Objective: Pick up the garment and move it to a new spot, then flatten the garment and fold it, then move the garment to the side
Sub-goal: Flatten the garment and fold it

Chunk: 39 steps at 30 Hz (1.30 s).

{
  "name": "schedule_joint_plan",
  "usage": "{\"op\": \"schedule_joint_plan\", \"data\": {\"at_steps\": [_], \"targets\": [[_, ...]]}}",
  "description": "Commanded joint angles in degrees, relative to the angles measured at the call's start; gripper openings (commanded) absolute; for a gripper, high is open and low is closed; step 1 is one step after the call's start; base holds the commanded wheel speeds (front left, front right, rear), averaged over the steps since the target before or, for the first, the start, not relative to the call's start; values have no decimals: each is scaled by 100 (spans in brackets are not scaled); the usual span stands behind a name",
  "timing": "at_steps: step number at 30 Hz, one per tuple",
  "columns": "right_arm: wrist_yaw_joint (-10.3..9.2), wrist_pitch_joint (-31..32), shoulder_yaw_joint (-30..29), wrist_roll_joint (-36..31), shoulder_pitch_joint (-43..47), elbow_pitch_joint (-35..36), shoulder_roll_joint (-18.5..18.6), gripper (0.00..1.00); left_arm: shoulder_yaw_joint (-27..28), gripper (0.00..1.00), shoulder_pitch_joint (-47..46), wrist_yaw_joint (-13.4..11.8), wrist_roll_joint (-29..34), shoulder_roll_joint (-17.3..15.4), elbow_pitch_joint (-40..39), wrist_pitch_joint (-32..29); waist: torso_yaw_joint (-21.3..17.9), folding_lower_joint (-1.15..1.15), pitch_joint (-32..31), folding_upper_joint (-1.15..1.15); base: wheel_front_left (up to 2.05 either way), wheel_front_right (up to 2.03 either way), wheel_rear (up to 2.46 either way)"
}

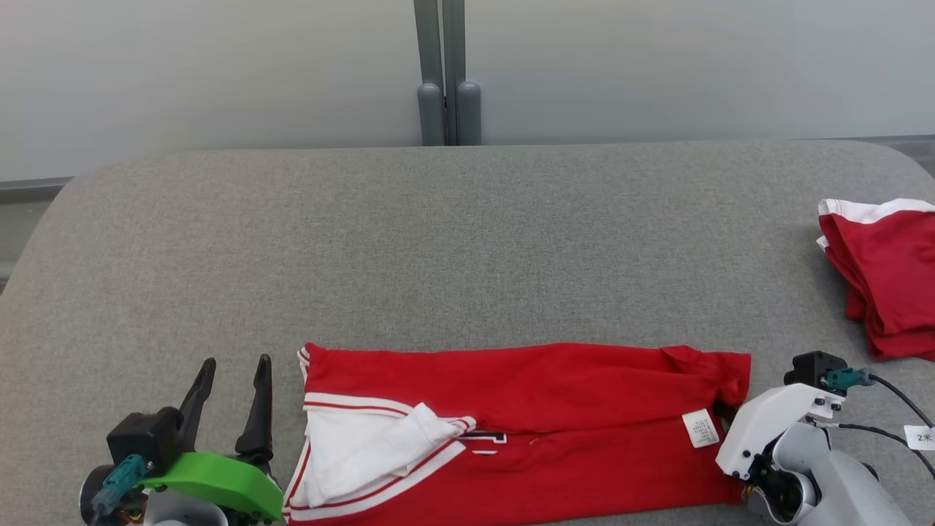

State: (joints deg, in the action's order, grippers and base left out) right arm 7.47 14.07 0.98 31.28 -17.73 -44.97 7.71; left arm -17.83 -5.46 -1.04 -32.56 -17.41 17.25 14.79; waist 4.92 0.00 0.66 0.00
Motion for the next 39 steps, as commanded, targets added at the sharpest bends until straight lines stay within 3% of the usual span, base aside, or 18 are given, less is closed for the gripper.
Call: {"op": "schedule_joint_plan", "data": {"at_steps": [1,7,17,24,32,39], "targets": [[4,-91,76,43,113,40,-18,0,8,100,-25,-27,-24,-41,20,18,-23,0,-39,0,0,0,0],[1,-583,62,150,0,188,202,0,17,100,38,-45,-78,-53,22,20,-102,0,-102,0,0,0,0],[0,-586,269,313,-11,684,635,0,45,100,117,-83,-128,-51,47,28,-215,0,-186,0,0,0,0],[1,-379,552,743,252,1805,476,0,42,100,144,-107,-153,-11,47,30,-160,0,-274,0,0,0,0],[3,17,987,1076,652,3169,-119,0,-25,100,148,-128,-138,-35,33,-53,383,0,-293,0,0,0,0],[3,-82,1384,1104,565,3118,-436,0,-102,100,56,-113,-100,-28,23,-88,1095,0,-257,0,0,0,0]]}}
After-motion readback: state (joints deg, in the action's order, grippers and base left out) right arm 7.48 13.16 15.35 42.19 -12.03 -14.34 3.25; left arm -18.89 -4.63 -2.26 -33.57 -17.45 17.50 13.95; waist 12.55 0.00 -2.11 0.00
